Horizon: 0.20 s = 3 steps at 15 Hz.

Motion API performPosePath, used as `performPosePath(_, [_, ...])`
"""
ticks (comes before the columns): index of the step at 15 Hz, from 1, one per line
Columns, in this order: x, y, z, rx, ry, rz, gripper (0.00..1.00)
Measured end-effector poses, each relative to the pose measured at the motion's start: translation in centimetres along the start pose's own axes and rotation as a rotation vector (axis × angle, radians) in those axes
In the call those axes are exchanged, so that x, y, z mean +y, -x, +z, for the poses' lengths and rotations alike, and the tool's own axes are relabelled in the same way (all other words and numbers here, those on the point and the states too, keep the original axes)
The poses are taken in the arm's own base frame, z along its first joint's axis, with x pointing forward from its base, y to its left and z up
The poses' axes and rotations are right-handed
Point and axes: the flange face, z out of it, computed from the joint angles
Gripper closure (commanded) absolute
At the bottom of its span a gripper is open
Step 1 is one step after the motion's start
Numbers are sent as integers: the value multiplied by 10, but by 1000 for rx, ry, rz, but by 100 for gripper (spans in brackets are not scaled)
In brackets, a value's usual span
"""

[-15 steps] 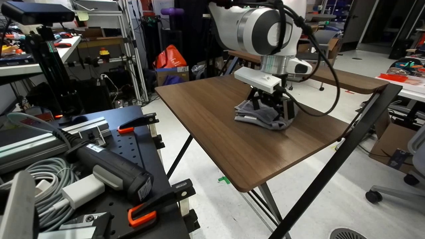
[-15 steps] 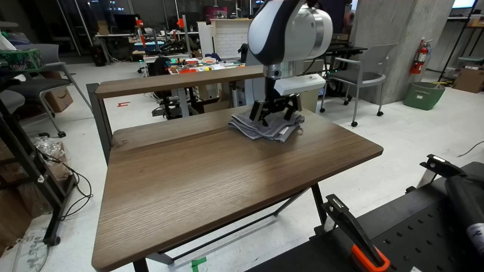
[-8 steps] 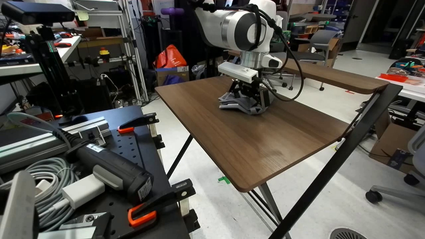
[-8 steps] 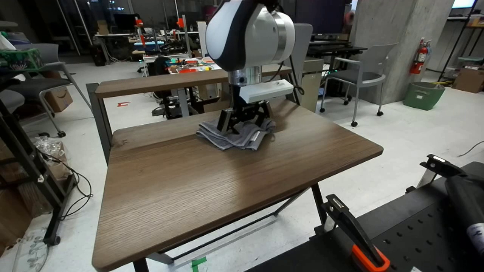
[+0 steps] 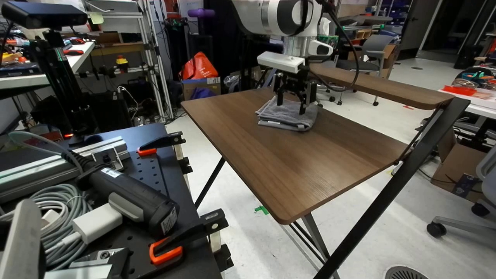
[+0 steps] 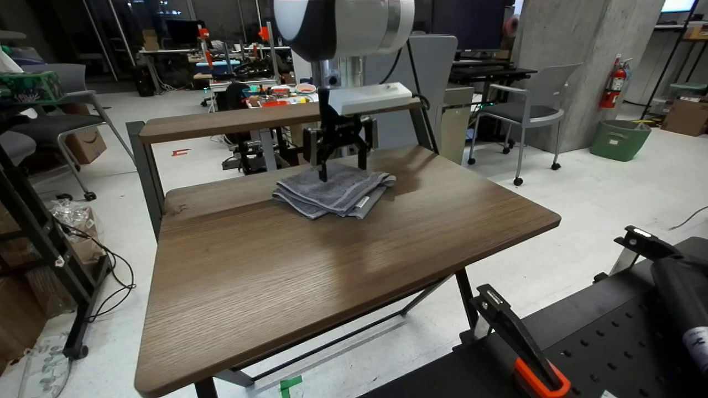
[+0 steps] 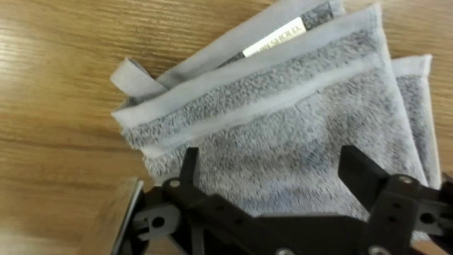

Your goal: Push the towel to the left

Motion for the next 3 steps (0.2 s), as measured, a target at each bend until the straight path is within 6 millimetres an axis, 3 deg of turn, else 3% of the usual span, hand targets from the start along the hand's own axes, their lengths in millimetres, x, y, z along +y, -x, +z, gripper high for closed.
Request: performPosePath(3, [-9, -4, -44, 37, 13, -9, 0])
